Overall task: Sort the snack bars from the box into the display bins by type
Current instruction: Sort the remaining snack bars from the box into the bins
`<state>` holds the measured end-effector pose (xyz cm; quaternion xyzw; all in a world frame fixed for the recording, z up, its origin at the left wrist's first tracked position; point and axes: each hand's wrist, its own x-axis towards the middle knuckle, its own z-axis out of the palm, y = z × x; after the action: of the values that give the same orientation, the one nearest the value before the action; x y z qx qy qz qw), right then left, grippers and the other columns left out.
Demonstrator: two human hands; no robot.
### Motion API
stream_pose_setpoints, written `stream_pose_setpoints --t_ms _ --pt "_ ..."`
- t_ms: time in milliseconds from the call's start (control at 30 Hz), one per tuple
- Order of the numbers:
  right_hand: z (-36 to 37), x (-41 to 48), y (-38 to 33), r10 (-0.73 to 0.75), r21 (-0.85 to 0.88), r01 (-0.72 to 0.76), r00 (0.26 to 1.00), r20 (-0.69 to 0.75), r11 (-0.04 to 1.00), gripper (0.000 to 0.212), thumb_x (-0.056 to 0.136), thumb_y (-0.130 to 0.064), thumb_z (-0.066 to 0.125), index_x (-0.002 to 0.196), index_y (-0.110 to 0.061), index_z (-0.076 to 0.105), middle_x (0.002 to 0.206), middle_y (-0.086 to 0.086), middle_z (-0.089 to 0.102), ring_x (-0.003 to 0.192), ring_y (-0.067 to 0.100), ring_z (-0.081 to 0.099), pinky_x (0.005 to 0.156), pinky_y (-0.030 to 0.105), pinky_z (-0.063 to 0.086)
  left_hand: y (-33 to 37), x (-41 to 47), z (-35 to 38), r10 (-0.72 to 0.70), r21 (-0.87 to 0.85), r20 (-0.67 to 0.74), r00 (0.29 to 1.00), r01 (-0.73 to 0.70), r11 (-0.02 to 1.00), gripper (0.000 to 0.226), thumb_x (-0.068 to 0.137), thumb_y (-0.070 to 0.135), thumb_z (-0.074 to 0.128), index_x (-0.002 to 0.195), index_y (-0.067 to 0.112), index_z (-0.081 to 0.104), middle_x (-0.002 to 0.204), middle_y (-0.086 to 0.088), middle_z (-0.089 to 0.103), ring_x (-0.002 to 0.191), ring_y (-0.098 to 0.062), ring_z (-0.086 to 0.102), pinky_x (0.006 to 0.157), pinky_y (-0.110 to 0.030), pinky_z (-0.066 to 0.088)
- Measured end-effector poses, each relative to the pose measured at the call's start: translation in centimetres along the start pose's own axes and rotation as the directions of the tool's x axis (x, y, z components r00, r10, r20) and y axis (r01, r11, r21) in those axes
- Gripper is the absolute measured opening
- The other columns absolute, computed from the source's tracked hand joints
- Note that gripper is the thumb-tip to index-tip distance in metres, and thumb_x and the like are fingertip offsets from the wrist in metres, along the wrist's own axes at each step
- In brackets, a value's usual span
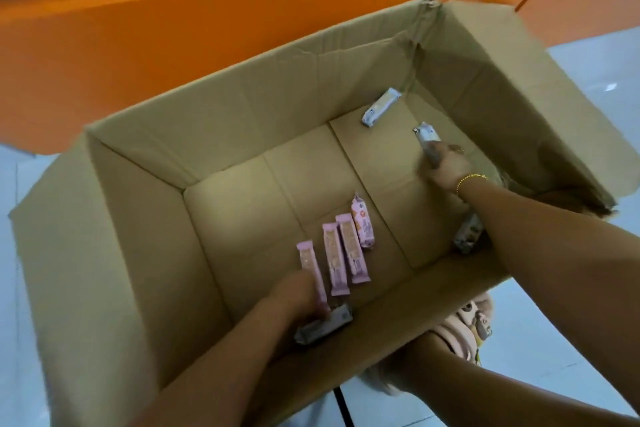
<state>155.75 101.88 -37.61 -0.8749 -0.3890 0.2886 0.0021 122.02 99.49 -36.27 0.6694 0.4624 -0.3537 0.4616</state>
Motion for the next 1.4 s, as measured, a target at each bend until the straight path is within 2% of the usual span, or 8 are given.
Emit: stream_pose_setpoints --t_ms 267,467,633,800,933,1067,1267,1400 --pt "1.1 -1.4 -2.1 -0.024 -0.057 0.022 0.999 -0.042 0.998 0.041 0.093 -0.013 0.047 0.134 -0.015 0.044 0.128 0.026 0.05 0.12 0.038 0.046 0.097 0.033 0.037 0.3 -0.8 1.2 -0.069 0.183 0.051 0.996 0.059 0.981 0.043 0.088 0.026 0.065 0.124 0.006 0.056 0.128 -0.01 0.056 0.116 -0.024 0.054 0.094 -0.03 0.044" --pt "1.3 -3.6 -4.3 -0.107 -0.204 0.127 0.988 0.109 0.971 0.03 0.093 -0.024 0.051 0.12 -0.015 0.06 0.119 0.021 0.059 0.108 0.035 0.055 0.087 0.031 0.043 -2.4 -1.6 2.0 -0.067 -0.398 0.301 0.951 0.19 0.897 0.06 0.073 0.035 0.079 0.124 0.016 0.056 0.117 -0.005 0.062 0.105 -0.02 0.06 0.091 -0.032 0.052" --pt "-1.6 -6.2 -7.7 -0.095 -0.093 0.103 0.992 0.086 0.99 0.03 0.096 -0.012 0.047 0.126 -0.005 0.049 0.119 0.017 0.059 0.109 0.033 0.055 0.086 0.032 0.043 -0.7 -2.9 1.1 -0.044 -0.507 0.328 0.943 0.216 0.834 0.042 0.084 0.03 0.071 0.119 0.011 0.057 0.107 -0.006 0.063 0.084 -0.012 0.059 0.068 -0.023 0.054" --pt "-5.1 -7.6 -10.5 -0.031 0.595 -0.108 0.975 0.218 0.796 0.007 0.083 -0.001 0.055 0.081 -0.005 0.05 0.062 0.009 0.063 0.049 0.017 0.059 0.049 0.024 0.048 0.5 -6.4 -3.5 0.069 -0.703 0.127 0.989 0.04 0.71 0.013 0.084 0.016 0.071 0.089 0.009 0.062 0.081 -0.005 0.062 0.067 -0.011 0.059 0.057 -0.021 0.055" --pt "-7.4 -10.2 -13.8 -0.262 0.907 -0.165 0.924 0.28 0.387 0.012 0.092 -0.004 0.05 0.103 -0.005 0.056 0.083 0.011 0.072 0.069 0.015 0.071 0.075 0.027 0.056 0.3 -11.0 -8.1 0.111 -0.855 -0.231 0.967 -0.256 0.452 0.019 0.084 0.007 0.068 0.081 0.004 0.05 0.084 -0.015 0.061 0.061 -0.014 0.063 0.062 -0.022 0.058" --pt "-10.9 -14.7 -18.6 -0.59 0.988 -0.11 0.793 0.155 0.112 0.026 0.096 -0.009 0.045 0.121 -0.007 0.052 0.108 0.01 0.07 0.093 0.02 0.07 0.088 0.032 0.055 -1.1 -16.4 -13.1 0.059 -0.691 -0.621 0.781 -0.582 0.429 0.017 0.076 0.009 0.074 0.084 0.006 0.059 0.091 -0.008 0.069 0.068 -0.01 0.066 0.06 -0.018 0.055" --pt "-14.6 -21.3 -25.2 -0.761 0.979 0.145 0.648 0.013 0.14 0.043 0.09 -0.022 0.057 0.13 -0.008 0.049 0.125 0.009 0.063 0.115 0.02 0.06 0.095 0.03 0.051 -2.8 -24.7 -19.6 0.204 -0.381 -0.835 0.51 -0.805 0.454 0.037 0.059 0.016 0.08 0.093 0.02 0.067 0.089 0.005 0.073 0.078 -0.007 0.065 0.075 -0.022 0.053" --pt "-15.2 -23.2 -27.7 -0.798 0.954 0.236 0.602 0.005 0.184 0.04 0.088 -0.021 0.061 0.124 -0.003 0.058 0.124 0.013 0.064 0.118 0.029 0.058 0.103 0.04 0.045 -3.1 -27.2 -22.8 0.269 -0.517 -0.807 0.526 -0.849 0.109 0.047 0.058 0.003 0.08 0.1 0.016 0.063 0.094 -0.005 0.073 0.088 -0.019 0.07 0.075 -0.033 0.059"
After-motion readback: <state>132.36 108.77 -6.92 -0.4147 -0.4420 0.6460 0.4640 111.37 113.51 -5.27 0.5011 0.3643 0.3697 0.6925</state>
